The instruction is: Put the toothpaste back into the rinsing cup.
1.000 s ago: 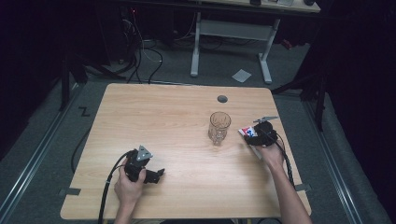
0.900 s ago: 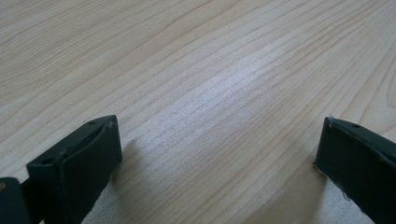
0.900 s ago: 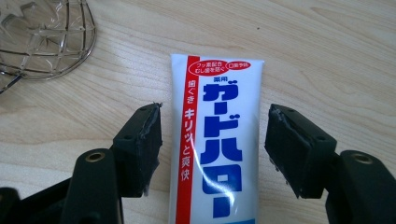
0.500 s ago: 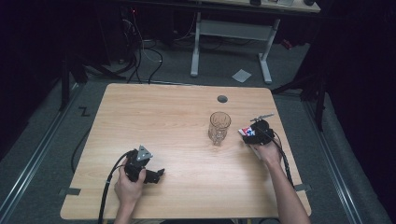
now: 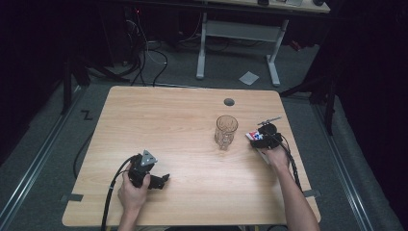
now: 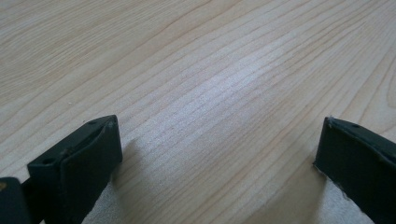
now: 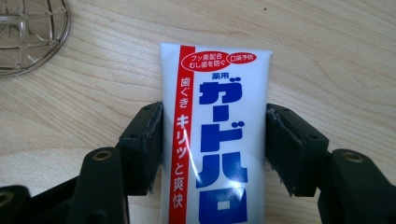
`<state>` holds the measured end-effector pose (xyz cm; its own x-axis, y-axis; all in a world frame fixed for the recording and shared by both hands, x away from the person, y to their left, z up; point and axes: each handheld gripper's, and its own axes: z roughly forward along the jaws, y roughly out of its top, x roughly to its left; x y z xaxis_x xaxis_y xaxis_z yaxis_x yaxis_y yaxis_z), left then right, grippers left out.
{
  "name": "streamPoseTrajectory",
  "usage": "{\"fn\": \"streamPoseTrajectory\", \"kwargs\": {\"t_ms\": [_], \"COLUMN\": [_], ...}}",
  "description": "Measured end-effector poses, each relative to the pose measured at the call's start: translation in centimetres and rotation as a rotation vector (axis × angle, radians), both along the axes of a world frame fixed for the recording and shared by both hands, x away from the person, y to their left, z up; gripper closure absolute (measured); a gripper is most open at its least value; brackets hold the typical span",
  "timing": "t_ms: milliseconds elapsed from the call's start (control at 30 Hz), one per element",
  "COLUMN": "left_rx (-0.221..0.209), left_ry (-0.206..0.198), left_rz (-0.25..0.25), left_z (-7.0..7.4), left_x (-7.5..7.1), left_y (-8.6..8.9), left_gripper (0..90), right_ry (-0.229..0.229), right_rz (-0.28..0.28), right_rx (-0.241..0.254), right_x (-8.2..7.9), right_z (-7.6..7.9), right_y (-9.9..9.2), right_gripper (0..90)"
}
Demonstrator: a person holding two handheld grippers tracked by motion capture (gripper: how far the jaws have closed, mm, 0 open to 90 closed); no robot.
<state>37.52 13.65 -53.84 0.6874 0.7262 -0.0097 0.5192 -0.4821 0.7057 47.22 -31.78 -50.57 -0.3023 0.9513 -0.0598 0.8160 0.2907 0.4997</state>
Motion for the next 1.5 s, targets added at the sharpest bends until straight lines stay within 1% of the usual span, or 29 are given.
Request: {"fn": "streamPoseTrajectory", "kwargs": {"t_ms": [133,333,567,700,800,867,1033,1067,1133,1233,1400,1500], "left_rx": [0.0,0.0,0.0,0.0,0.0,0.0,0.0,0.0,0.0,0.0,0.0,0.0], "left_ry": [0.0,0.0,0.0,-0.001,-0.001,-0.001,-0.001,-0.001,-0.001,-0.001,-0.001,-0.001], "left_rz": [0.0,0.0,0.0,0.0,0.0,0.0,0.0,0.0,0.0,0.0,0.0,0.0], "left_z": [0.0,0.0,0.0,0.0,0.0,0.0,0.0,0.0,0.0,0.0,0.0,0.0], "left_x": [0.0,0.0,0.0,0.0,0.0,0.0,0.0,0.0,0.0,0.0,0.0,0.0], "left_y": [0.0,0.0,0.0,0.0,0.0,0.0,0.0,0.0,0.0,0.0,0.0,0.0], "left_gripper": [0.7,0.7,0.7,0.7,0.8,0.8,0.8,0.8,0.8,0.8,0.7,0.8], "right_ry": [0.005,0.015,-0.025,-0.033,-0.037,-0.047,-0.089,-0.098,-0.112,-0.138,-0.17,-0.182], "right_rz": [0.003,0.004,0.042,0.052,0.049,0.054,0.068,0.075,0.086,0.106,0.133,0.144], "right_rx": [0.007,0.008,-0.038,-0.045,-0.035,-0.022,0.048,0.062,0.075,0.114,0.142,0.168], "right_x": [0.0,0.1,-0.4,-0.6,-0.8,-1.0,-1.9,-2.1,-2.4,-2.9,-3.6,-4.0], "right_z": [0.0,0.2,0.5,0.9,1.1,1.3,2.5,2.8,3.2,4.0,4.8,5.2], "right_y": [-0.1,-0.2,0.0,0.0,-0.1,-0.2,-0.3,-0.2,-0.1,0.0,0.2,0.3], "right_gripper": [41.8,50.1,59.6,63.0,63.8,64.1,64.1,64.1,64.2,64.2,64.6,64.8]}}
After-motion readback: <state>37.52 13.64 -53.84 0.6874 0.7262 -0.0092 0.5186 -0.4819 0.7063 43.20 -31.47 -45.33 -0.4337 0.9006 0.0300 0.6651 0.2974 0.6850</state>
